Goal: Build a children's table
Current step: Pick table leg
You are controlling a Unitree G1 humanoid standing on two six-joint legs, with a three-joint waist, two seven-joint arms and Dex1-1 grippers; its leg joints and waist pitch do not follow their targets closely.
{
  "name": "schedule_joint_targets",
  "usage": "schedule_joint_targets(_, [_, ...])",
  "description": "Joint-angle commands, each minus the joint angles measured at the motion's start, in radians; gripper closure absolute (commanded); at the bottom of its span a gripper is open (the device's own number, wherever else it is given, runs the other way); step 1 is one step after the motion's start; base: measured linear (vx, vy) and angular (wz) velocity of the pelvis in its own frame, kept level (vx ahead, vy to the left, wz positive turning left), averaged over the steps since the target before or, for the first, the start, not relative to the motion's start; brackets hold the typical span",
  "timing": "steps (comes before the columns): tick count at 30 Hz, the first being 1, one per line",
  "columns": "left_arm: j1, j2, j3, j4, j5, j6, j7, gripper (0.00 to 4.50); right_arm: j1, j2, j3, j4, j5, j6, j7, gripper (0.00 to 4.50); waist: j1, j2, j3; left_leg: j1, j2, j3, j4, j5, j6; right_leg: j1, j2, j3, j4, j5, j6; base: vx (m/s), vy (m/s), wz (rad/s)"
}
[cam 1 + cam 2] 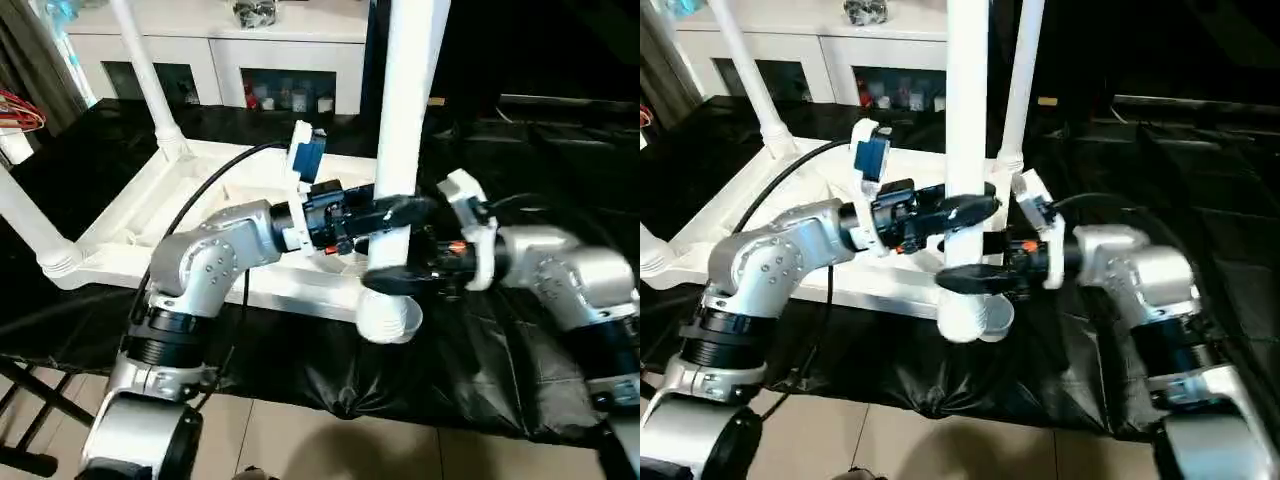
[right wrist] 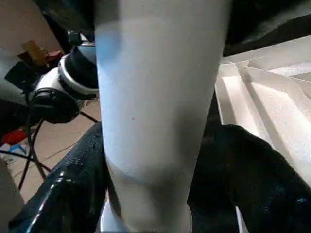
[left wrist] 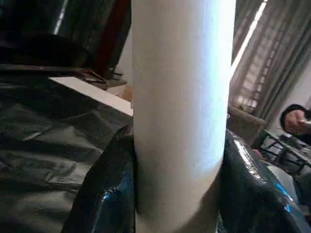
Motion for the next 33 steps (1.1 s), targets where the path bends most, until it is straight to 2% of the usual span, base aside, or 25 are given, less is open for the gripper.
schedule_joint_targets(1, [-0.029, 0.009, -0.009, -0.004, -0.026, 0.007, -0.041, 2.6, -0.014, -0.017, 0.003, 0.021, -0.021, -0.003, 0.005, 1.34, 0.004, -0.017, -0.081, 0.013, 0.03, -0.005, -0.06, -0.153, 0.063, 0.063, -0.047, 0.04, -0.061, -0.23, -0.225, 0.0, 0.0, 0.0])
schedule_joint_targets(9, [-0.027, 0.012, -0.009, 0.0, -0.017, 0.002, -0.057, 2.6, 0.004, 0.001, 0.015, 0.011, -0.021, -0.001, 0.006, 1.99, 0.006, -0.013, -0.082, 0.015, 0.031, -0.005, -0.06, -0.16, 0.057, 0.063, -0.047, 0.04, -0.059, -0.225, -0.23, 0.0, 0.0, 0.0])
schedule_joint_targets(12, [-0.027, 0.001, -0.003, 0.008, -0.007, -0.01, -0.034, 2.6, 0.014, 0.012, 0.003, 0.006, -0.019, -0.002, -0.019, 2.21, 0.005, -0.012, -0.082, 0.014, 0.031, -0.006, -0.06, -0.162, 0.055, 0.063, -0.047, 0.04, -0.06, -0.229, -0.228, 0.0, 0.0, 0.0])
schedule_joint_targets(13, [-0.032, -0.012, 0.009, 0.02, -0.004, -0.01, 0.0, 2.04, 0.022, 0.026, -0.011, 0.0, -0.016, -0.007, -0.047, 2.4, 0.003, -0.013, -0.081, 0.014, 0.03, -0.005, -0.06, -0.165, 0.052, 0.062, -0.047, 0.041, -0.062, -0.232, -0.224, 0.0, 0.0, 0.0])
schedule_joint_targets(15, [-0.042, -0.036, 0.036, 0.044, -0.005, -0.012, 0.06, 1.9, 0.037, 0.05, -0.034, -0.009, -0.025, -0.029, -0.11, 2.44, 0.001, -0.013, -0.08, 0.015, 0.028, -0.005, -0.059, -0.167, 0.047, 0.061, -0.047, 0.041, -0.064, -0.239, -0.222, 0.0, 0.0, 0.0])
schedule_joint_targets(16, [-0.04, -0.049, 0.041, 0.039, 0.018, -0.04, 0.104, 1.87, 0.054, 0.08, -0.056, -0.019, -0.045, -0.064, -0.192, 2.53, 0.002, -0.012, -0.081, 0.016, 0.03, -0.007, -0.06, -0.171, 0.034, 0.06, -0.05, 0.041, -0.065, -0.254, -0.215, 0.0, 0.0, 0.0])
schedule_joint_targets(18, [-0.038, -0.051, 0.04, 0.036, 0.026, -0.048, 0.112, 1.7, 0.057, 0.083, -0.059, -0.02, -0.049, -0.07, -0.204, 2.61, 0.001, -0.013, -0.083, 0.017, 0.029, -0.008, -0.061, -0.178, 0.031, 0.062, -0.049, 0.039, -0.065, -0.26, -0.21, 0.0, 0.0, 0.0])
schedule_joint_targets(19, [-0.029, -0.062, 0.025, 0.017, 0.091, -0.104, 0.184, 1.7, 0.077, 0.113, -0.076, -0.036, -0.08, -0.116, -0.288, 2.61, 0.0, -0.013, -0.08, 0.015, 0.03, -0.008, -0.063, -0.183, 0.032, 0.061, -0.048, 0.041, -0.068, -0.266, -0.2, 0.0, 0.0, 0.0])
schedule_joint_targets(20, [-0.024, -0.074, 0.024, 0.003, 0.119, -0.125, 0.233, 1.64, 0.087, 0.134, -0.089, -0.048, -0.095, -0.135, -0.347, 2.62, -0.003, -0.01, -0.081, 0.017, 0.029, -0.009, -0.064, -0.186, 0.024, 0.06, -0.048, 0.039, -0.068, -0.276, -0.191, 0.0, 0.0, 0.0])
schedule_joint_targets(22, [-0.022, -0.108, 0.043, -0.015, 0.142, -0.14, 0.325, 1.6, 0.1, 0.163, -0.103, -0.072, -0.112, -0.144, -0.42, 2.63, -0.006, -0.011, -0.08, 0.016, 0.03, -0.009, -0.065, -0.186, 0.016, 0.062, -0.049, 0.041, -0.069, -0.271, -0.183, 0.0, 0.0, 0.0])
schedule_joint_targets(24, [-0.021, -0.122, 0.046, -0.026, 0.16, -0.152, 0.368, 1.6, 0.108, 0.171, -0.103, -0.09, -0.116, -0.145, -0.435, 2.63, -0.007, -0.01, -0.081, 0.015, 0.028, -0.008, -0.064, -0.186, 0.025, 0.063, -0.046, 0.039, -0.069, -0.263, -0.182, 0.0, 0.0, 0.0])
schedule_joint_targets(25, [-0.023, -0.134, 0.049, -0.029, 0.179, -0.169, 0.401, 1.6, 0.111, 0.179, -0.107, -0.103, -0.115, -0.143, -0.449, 2.63, -0.007, -0.007, -0.081, 0.014, 0.029, -0.009, -0.064, -0.188, 0.027, 0.063, -0.046, 0.04, -0.07, -0.265, -0.177, 0.0, 0.0, 0.0])
schedule_joint_targets(27, [-0.025, -0.141, 0.052, -0.029, 0.191, -0.172, 0.428, 1.77, 0.113, 0.184, -0.109, -0.11, -0.114, -0.141, -0.458, 2.63, -0.007, -0.005, -0.081, 0.015, 0.028, -0.009, -0.064, -0.192, 0.029, 0.062, -0.045, 0.039, -0.071, -0.264, -0.175, 0.0, 0.0, 0.0])
schedule_joint_targets(28, [-0.026, -0.145, 0.05, -0.026, 0.212, -0.192, 0.452, 1.77, 0.113, 0.188, -0.112, -0.112, -0.116, -0.144, -0.47, 2.63, -0.007, -0.008, -0.08, 0.014, 0.027, -0.009, -0.064, -0.2, 0.034, 0.062, -0.045, 0.039, -0.074, -0.28, -0.166, 0.0, 0.0, 0.0])
schedule_joint_targets(33, [-0.024, -0.154, 0.047, -0.019, 0.237, -0.206, 0.499, 2.18, 0.112, 0.194, -0.111, -0.109, -0.125, -0.159, -0.497, 2.64, -0.008, -0.008, -0.08, 0.014, 0.026, -0.009, -0.064, -0.203, 0.03, 0.06, -0.044, 0.039, -0.076, -0.289, -0.16, 0.0, 0.0, 0.0])
